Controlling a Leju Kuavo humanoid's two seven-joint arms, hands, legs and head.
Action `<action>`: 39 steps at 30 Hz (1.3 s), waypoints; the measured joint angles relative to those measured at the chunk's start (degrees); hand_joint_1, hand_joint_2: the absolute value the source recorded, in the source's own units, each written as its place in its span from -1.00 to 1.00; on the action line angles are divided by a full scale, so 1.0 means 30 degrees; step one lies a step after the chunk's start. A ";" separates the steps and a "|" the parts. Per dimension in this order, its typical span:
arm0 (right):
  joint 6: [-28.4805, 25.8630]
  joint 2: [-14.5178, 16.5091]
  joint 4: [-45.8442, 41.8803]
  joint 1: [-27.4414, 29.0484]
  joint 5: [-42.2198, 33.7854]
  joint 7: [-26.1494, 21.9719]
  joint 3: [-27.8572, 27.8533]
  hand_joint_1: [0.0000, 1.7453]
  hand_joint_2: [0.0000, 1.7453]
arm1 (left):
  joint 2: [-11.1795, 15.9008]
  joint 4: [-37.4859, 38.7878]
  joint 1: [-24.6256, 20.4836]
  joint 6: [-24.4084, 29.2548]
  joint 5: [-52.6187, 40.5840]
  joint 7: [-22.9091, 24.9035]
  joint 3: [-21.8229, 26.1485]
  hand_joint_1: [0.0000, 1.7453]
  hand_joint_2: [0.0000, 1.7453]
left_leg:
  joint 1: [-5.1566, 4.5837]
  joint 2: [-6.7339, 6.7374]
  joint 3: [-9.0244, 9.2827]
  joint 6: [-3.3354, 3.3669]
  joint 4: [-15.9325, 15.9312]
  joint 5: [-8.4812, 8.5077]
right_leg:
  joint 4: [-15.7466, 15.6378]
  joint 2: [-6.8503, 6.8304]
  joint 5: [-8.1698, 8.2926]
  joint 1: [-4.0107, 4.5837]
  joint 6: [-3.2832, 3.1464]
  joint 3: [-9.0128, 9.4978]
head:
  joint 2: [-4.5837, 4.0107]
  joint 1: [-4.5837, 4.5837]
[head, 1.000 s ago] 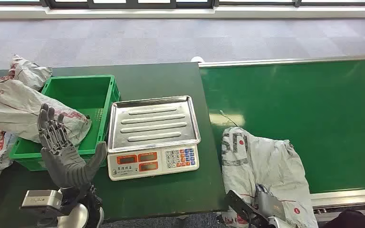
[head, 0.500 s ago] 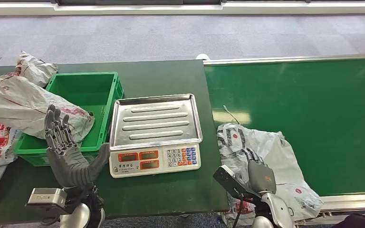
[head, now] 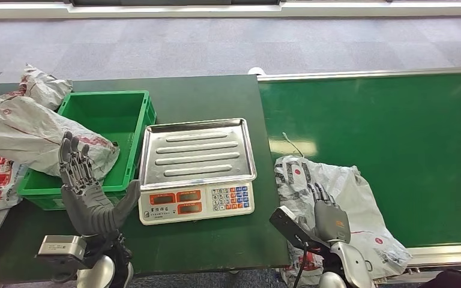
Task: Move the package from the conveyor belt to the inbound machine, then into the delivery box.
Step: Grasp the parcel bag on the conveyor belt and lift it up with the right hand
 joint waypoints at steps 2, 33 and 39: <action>0.0904 -0.0051 0.0477 -0.0003 0.1119 0.1498 -0.0005 -1.00 1.00 | 0.0042 0.0107 -0.0063 0.0002 0.0080 0.0031 0.0000 -1.00 1.00 | -0.0002 -0.0004 -0.0007 0.0002 0.0000 -0.0001 | 0.0000 -0.0003 -0.0001 -0.0002 0.0002 -0.0006 | 0.0000 0.0002; -0.0333 -0.0188 1.1128 -0.4172 0.0473 0.1144 -0.0007 1.00 1.00 | 0.1570 0.1069 -0.0202 0.2089 0.1492 -0.0317 -0.1421 -1.00 1.00 | -0.0010 0.0070 0.0187 0.0049 0.0002 0.0012 | 0.0007 0.0018 0.0012 -0.0021 0.0002 0.0155 | 0.0000 0.0000; -0.0331 -0.0191 1.1128 -0.4322 0.0468 0.1157 0.0037 1.00 1.00 | 0.1486 0.0900 -0.0200 0.1974 0.1300 -0.0306 -0.1371 -1.00 1.00 | -0.0010 0.0062 0.0197 0.0069 0.0002 0.0031 | 0.0009 0.0009 0.0013 -0.0019 -0.0001 0.0161 | 0.0000 0.0000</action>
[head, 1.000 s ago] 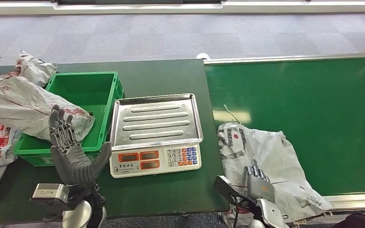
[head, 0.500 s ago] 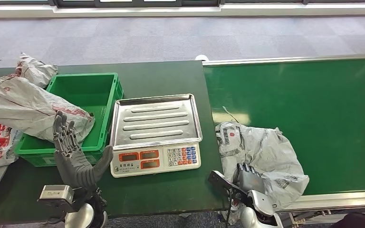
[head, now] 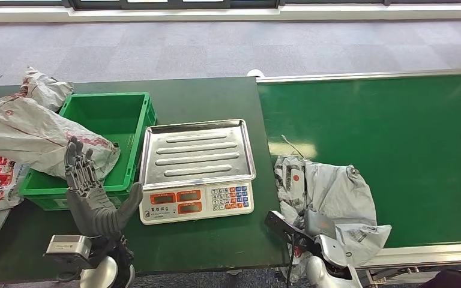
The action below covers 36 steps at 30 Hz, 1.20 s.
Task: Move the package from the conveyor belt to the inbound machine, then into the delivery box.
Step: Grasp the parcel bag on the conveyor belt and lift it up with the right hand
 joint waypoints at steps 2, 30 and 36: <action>0.0002 0.0000 0.0000 -0.0019 0.0000 0.0005 0.0055 1.00 1.00 | -0.0009 -0.0073 0.0001 -0.0007 -0.0049 0.0033 0.0033 -1.00 1.00 | 0.0000 -0.0002 -0.0009 0.0000 -0.0001 -0.0001 | 0.0000 -0.0001 -0.0002 0.0001 -0.0001 -0.0008 | 0.0000 0.0002; -0.4799 0.0718 -0.8898 0.2290 0.3716 0.2574 0.0761 1.00 1.00 | -0.0909 -0.1149 0.0926 -0.0931 -0.1439 -0.0004 0.1160 -1.00 1.00 | -0.0064 -0.0066 -0.0282 -0.0005 0.0000 0.0035 | 0.0067 -0.0047 0.0003 -0.0049 -0.0002 -0.0281 | 0.0000 0.0002; -0.5994 0.0955 -1.2653 0.1925 0.3834 0.2147 0.0681 1.00 1.00 | -0.1128 -0.1116 0.0898 -0.0787 -0.1424 -0.0046 0.1160 -1.00 1.00 | -0.0066 -0.0066 -0.0288 -0.0004 0.0000 0.0035 | 0.0068 -0.0047 0.0002 -0.0054 -0.0002 -0.0290 | 0.0000 0.0002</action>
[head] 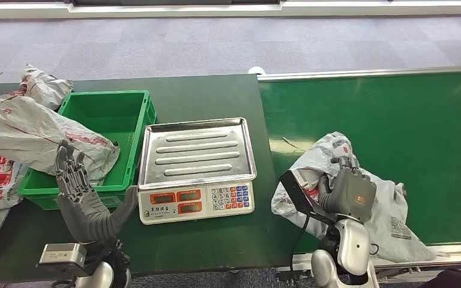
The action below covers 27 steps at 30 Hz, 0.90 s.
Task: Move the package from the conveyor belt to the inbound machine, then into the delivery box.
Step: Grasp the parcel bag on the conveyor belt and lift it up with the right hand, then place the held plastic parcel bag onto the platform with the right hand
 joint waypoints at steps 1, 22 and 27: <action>-0.0046 0.0046 -0.0289 -0.0085 -0.0002 -0.0075 0.0000 1.00 1.00 | -0.0025 0.0000 -0.0002 0.0055 0.0004 0.0000 0.0000 -1.00 1.00 | 0.0000 0.0000 -0.0001 0.0000 0.0000 0.0000 | 0.0000 0.0000 0.0000 0.0000 0.0000 -0.0001 | 0.0000 -0.0002; -0.0621 0.1321 0.7307 -0.8051 -0.2546 -0.3685 0.1570 1.00 1.00 | -0.0151 0.0632 -0.0672 -0.0211 0.0173 0.0035 -0.0477 -1.00 1.00 | -0.0001 -0.0053 -0.0112 -0.0023 0.0002 0.0186 | 0.0070 -0.0036 0.0104 0.0003 -0.0036 -0.0134 | 0.0000 -0.0004; -0.0697 0.1570 0.9250 -0.9171 -0.2596 -0.3725 0.1949 1.00 1.00 | -0.0153 0.0936 -0.0734 -0.0177 0.0235 -0.0027 -0.0607 -1.00 1.00 | -0.0002 -0.0167 -0.0161 -0.0050 0.0001 0.0209 | 0.0082 -0.0072 0.0104 0.0002 -0.0037 -0.0162 | 0.0000 -0.0003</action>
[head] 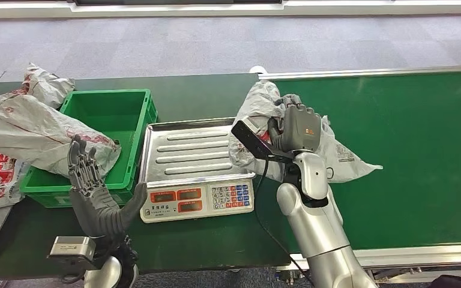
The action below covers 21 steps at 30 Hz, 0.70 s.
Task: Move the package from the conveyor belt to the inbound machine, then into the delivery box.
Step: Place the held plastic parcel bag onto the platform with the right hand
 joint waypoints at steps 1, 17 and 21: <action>0.0016 0.0040 0.0305 -0.0212 0.0007 -0.0002 0.0048 1.00 1.00 | 0.0000 0.0069 -0.0044 -0.0005 0.0057 -0.0018 -0.0044 -1.00 1.00 | -0.0001 -0.0004 -0.0012 -0.0001 0.0000 0.0001 | 0.0001 0.0000 0.0001 -0.0001 0.0001 -0.0011 | 0.0000 0.0002; -0.1423 0.1488 0.7354 -0.4328 0.0661 0.0446 0.0450 1.00 1.00 | 0.0302 0.1217 -0.0696 0.0359 0.0118 -0.0142 -0.1089 -1.00 1.00 | -0.0001 -0.0052 -0.0096 -0.0041 0.0000 0.0067 | 0.0024 -0.0012 0.0070 0.0000 -0.0012 -0.0110 | 0.0000 0.0002; -0.1526 0.1608 0.8120 -0.4377 0.0535 0.0298 0.0459 1.00 1.00 | 0.0395 0.1217 -0.0584 0.0350 0.0074 -0.0142 -0.1229 -1.00 1.00 | -0.0002 -0.0067 -0.0123 -0.0041 0.0000 0.0068 | 0.0024 -0.0025 0.0070 -0.0001 -0.0011 -0.0130 | 0.0000 0.0001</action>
